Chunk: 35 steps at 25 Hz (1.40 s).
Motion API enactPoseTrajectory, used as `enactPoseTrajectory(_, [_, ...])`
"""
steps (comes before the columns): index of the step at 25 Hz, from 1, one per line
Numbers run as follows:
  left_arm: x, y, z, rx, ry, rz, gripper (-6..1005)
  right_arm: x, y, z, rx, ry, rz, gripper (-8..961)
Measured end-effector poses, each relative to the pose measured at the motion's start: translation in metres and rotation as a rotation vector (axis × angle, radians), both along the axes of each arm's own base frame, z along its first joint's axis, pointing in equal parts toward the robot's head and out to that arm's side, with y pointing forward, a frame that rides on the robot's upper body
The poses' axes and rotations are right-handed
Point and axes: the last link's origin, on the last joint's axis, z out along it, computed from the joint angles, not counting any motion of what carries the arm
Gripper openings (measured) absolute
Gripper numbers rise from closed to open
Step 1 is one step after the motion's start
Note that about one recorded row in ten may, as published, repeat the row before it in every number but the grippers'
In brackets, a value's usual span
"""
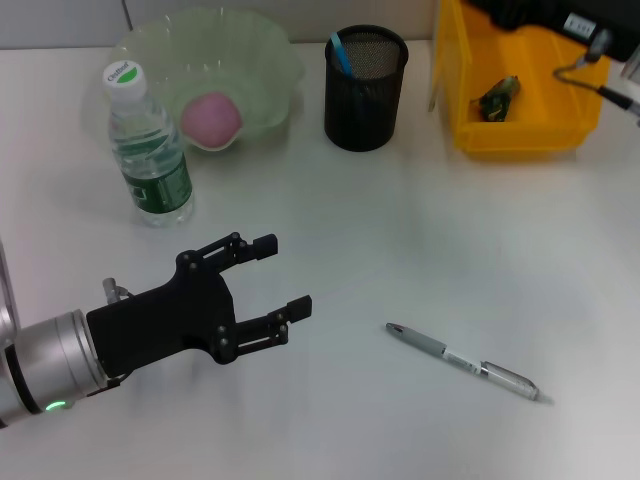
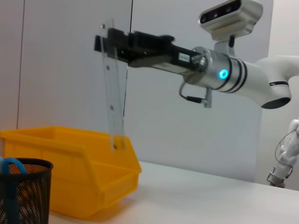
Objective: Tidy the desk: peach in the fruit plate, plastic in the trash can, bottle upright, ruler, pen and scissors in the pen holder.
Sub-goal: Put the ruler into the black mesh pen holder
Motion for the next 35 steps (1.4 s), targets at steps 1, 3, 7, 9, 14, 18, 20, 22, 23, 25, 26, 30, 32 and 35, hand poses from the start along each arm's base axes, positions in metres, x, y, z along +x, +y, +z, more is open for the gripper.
enactPoseTrajectory(1, [0.000,0.000,0.000,0.000,0.000,0.000,796,0.000,0.003,0.003,0.018,0.026,-0.020,399])
enactPoseTrajectory(3, [0.000,0.000,0.000,-0.001,-0.001,0.000,796,0.002,0.008,0.008,0.050,0.066,-0.056,399])
enactPoseTrajectory(7, [0.000,-0.001,-0.001,-0.001,-0.007,0.008,795,0.000,0.018,0.011,0.078,0.098,-0.109,400])
enactPoseTrajectory(9, [0.000,-0.001,-0.001,-0.001,-0.008,0.009,795,-0.002,0.025,0.006,0.079,0.093,-0.134,401])
enactPoseTrajectory(14, [0.000,-0.002,-0.002,0.008,-0.019,0.023,795,-0.011,0.037,-0.012,0.109,0.058,-0.166,402])
enactPoseTrajectory(18, [-0.003,-0.001,-0.002,0.037,-0.024,0.051,796,-0.014,0.043,-0.019,0.165,0.059,-0.182,403])
enactPoseTrajectory(20, [-0.005,-0.001,-0.002,0.051,-0.028,0.069,796,-0.016,0.045,-0.023,0.181,0.054,-0.184,403])
enactPoseTrajectory(22, [-0.005,-0.001,-0.002,0.055,-0.033,0.080,796,-0.018,0.047,-0.027,0.190,0.039,-0.183,404])
enactPoseTrajectory(23, [-0.005,0.000,-0.002,0.057,-0.035,0.083,795,-0.019,0.048,-0.029,0.190,0.030,-0.183,404])
enactPoseTrajectory(25, [-0.005,0.000,-0.002,0.061,-0.039,0.086,795,-0.021,0.050,-0.033,0.189,0.010,-0.185,404])
enactPoseTrajectory(26, [-0.004,0.000,-0.002,0.062,-0.040,0.087,795,-0.022,0.050,-0.036,0.187,0.003,-0.185,405])
enactPoseTrajectory(30, [-0.004,0.000,-0.003,0.061,-0.041,0.085,795,-0.024,0.054,-0.041,0.189,-0.023,-0.199,406])
enactPoseTrajectory(32, [-0.003,0.000,-0.003,0.060,-0.042,0.085,795,-0.026,0.057,-0.043,0.191,-0.042,-0.208,406])
enactPoseTrajectory(35, [-0.003,0.000,-0.003,0.059,-0.043,0.085,795,-0.028,0.059,-0.046,0.194,-0.061,-0.207,407])
